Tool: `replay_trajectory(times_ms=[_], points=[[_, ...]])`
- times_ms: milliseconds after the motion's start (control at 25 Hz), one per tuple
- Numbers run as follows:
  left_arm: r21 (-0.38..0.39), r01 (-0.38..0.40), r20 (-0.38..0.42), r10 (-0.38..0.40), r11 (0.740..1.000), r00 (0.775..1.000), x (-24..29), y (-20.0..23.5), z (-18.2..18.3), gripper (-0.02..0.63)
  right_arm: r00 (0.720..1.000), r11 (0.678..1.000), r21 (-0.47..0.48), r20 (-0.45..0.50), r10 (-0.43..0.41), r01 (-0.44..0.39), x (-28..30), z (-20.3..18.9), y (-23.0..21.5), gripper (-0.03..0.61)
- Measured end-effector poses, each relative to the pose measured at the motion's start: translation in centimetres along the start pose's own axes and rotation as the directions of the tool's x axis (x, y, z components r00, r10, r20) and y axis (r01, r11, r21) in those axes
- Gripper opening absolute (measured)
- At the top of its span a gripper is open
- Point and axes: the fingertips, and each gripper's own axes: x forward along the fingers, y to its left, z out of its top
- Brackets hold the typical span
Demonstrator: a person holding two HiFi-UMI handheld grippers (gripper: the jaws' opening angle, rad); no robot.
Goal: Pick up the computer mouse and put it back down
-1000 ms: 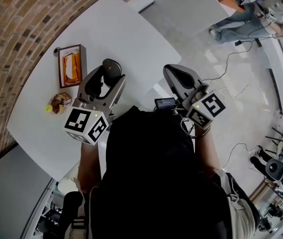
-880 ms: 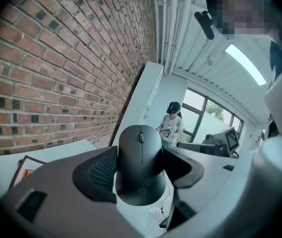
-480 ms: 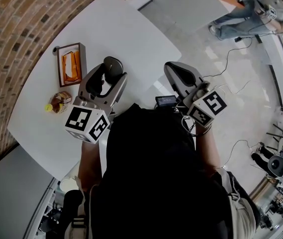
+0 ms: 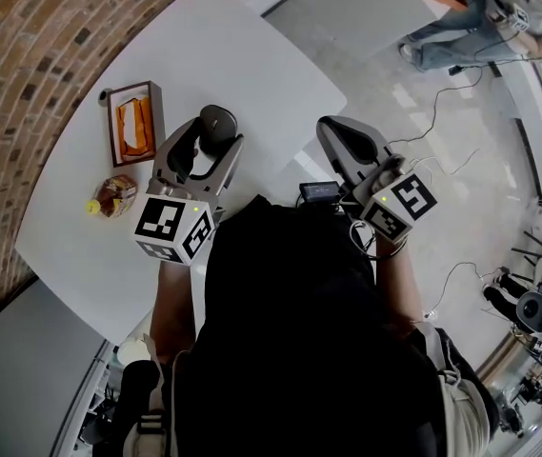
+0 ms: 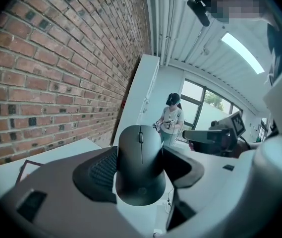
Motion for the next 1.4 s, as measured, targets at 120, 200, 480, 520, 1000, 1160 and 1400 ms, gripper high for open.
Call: replay_trajectory(times_ms=[120, 200, 480, 520, 1000, 1160, 1400], points=[[0.012, 0.005, -0.016, -0.005, 1.000, 1.000, 0.2, -0.2, -0.5, 0.298, 1.000, 1.000, -0.001, 0.003, -0.009, 0.009, -0.4, -0.1, 0.1, 0.018], [0.009, 0.012, -0.020, -0.012, 1.000, 1.000, 0.3, -0.2, -0.8, 0.298, 1.000, 1.000, 0.001, 0.005, -0.015, 0.015, -0.5, -0.1, 0.1, 0.018], [-0.003, 0.018, -0.064, -0.018, 1.000, 0.998, 1.2, 0.1, -2.7, 0.298, 1.000, 1.000, 0.007, -0.002, -0.028, 0.028, -1.0, -0.4, 0.2, 0.018], [-0.001, 0.011, -0.071, -0.011, 1.000, 0.997, 1.4, 0.3, -3.0, 0.298, 0.999, 0.999, 0.008, -0.001, -0.032, 0.032, -1.1, -0.5, 0.2, 0.018], [0.013, -0.064, -0.171, 0.065, 0.998, 0.983, 3.8, 2.9, -8.2, 0.298, 0.993, 0.994, -0.008, -0.040, -0.107, 0.106, -3.3, -1.2, -0.3, 0.018], [0.030, -0.071, -0.230, 0.076, 0.997, 0.970, 4.5, 3.3, -10.7, 0.298, 0.988, 0.990, -0.015, -0.064, -0.138, 0.138, -4.3, -1.8, -0.7, 0.018], [0.102, -0.069, -0.335, 0.099, 0.992, 0.937, 5.7, 4.1, -15.3, 0.298, 0.981, 0.983, -0.013, -0.068, -0.181, 0.181, -5.7, -2.0, -1.1, 0.018]])
